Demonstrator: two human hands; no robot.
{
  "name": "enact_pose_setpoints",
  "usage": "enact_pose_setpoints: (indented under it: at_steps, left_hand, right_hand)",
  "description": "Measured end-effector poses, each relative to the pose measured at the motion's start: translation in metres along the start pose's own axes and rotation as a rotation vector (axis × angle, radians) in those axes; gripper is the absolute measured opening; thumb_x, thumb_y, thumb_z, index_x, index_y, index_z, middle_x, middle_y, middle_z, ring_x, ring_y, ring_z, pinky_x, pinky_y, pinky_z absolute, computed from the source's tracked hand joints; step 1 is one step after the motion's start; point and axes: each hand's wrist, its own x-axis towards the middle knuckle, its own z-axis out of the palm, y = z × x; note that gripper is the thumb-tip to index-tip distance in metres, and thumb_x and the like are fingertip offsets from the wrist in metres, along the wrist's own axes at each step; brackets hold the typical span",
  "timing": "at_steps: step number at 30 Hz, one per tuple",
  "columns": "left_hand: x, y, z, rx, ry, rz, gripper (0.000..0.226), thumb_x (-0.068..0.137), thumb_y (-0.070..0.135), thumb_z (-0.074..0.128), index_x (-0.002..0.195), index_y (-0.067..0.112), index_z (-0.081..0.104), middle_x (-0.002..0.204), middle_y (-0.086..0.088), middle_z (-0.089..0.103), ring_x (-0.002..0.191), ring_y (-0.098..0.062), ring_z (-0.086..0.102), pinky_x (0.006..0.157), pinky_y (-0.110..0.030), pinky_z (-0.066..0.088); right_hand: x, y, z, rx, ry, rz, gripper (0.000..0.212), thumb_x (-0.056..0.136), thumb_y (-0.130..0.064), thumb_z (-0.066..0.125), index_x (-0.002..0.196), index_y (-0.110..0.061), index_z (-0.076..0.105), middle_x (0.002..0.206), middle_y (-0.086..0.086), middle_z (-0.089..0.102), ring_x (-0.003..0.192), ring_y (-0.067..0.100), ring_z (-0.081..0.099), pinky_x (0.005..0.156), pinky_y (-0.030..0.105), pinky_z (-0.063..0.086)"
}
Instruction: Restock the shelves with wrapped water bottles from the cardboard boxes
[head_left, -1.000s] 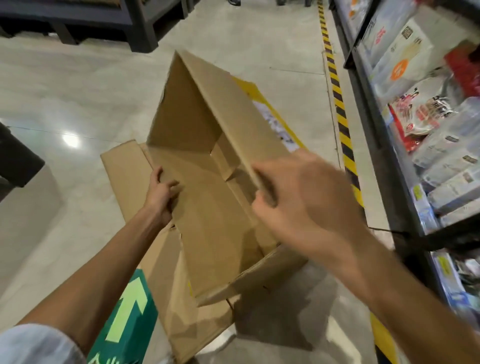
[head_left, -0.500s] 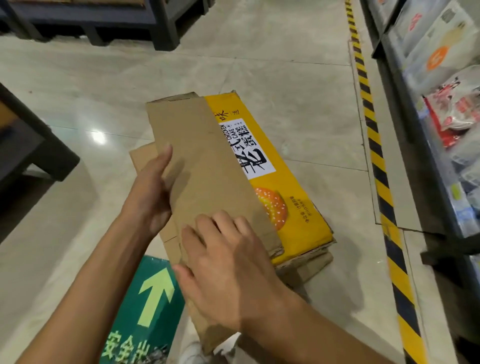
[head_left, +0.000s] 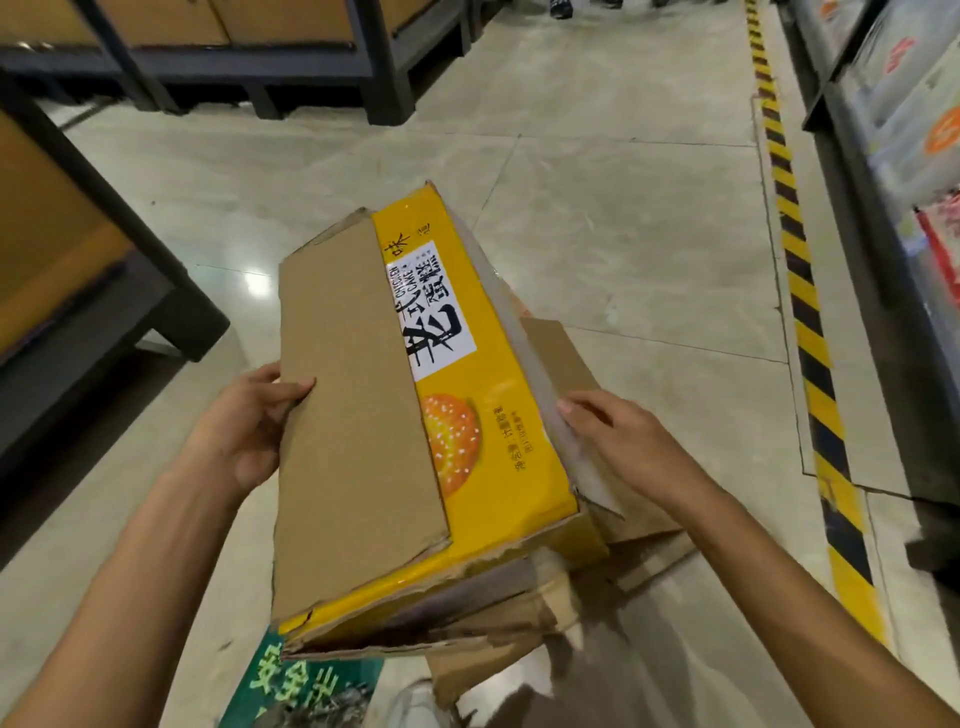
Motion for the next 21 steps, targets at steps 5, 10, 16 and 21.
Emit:
enact_pose_setpoints:
  at_steps: [5,10,16,21]
  left_hand:
    - [-0.004,-0.002,-0.012,0.037,0.058,-0.021,0.034,0.098,0.004,0.055,0.127,0.015,0.067,0.109,-0.006,0.079,0.092,-0.022,0.077,0.071,-0.037,0.066]
    - [-0.005,-0.001,-0.014,0.025,0.101,-0.026,0.035,0.097,0.002,0.054,0.126,0.016,0.067,0.124,-0.01,0.074,0.117,-0.029,0.07,0.097,-0.043,0.057]
    - [-0.007,0.001,-0.025,0.064,0.142,-0.042,0.03,0.095,0.003,0.061,0.119,0.02,0.067,0.13,-0.011,0.07,0.122,-0.03,0.066,0.104,-0.048,0.05]
    - [-0.013,0.009,-0.017,0.194,0.26,0.087,0.071,0.089,0.007,0.075,0.148,0.033,0.045,0.139,-0.011,0.057,0.123,-0.033,0.059,0.103,-0.052,0.051]
  right_hand:
    - [0.014,-0.019,0.035,0.496,-0.066,0.033,0.024,0.1,-0.052,0.06,0.117,-0.038,0.066,0.106,-0.012,0.068,0.094,-0.002,0.066,0.075,0.02,0.051]
    - [0.017,-0.022,0.009,0.734,0.018,0.057,0.045,0.092,-0.012,0.071,0.136,-0.018,0.064,0.119,0.01,0.074,0.09,0.013,0.076,0.069,0.025,0.059]
    - [-0.02,-0.059,-0.037,1.144,0.019,-0.168,0.037,0.1,-0.029,0.051,0.128,-0.021,0.073,0.128,0.004,0.073,0.115,0.023,0.071,0.093,0.032,0.058]
    - [-0.029,-0.117,-0.011,1.232,-0.085,-0.288,0.038,0.099,-0.039,0.049,0.108,-0.02,0.081,0.11,0.0,0.077,0.106,0.018,0.072,0.095,0.033,0.055]
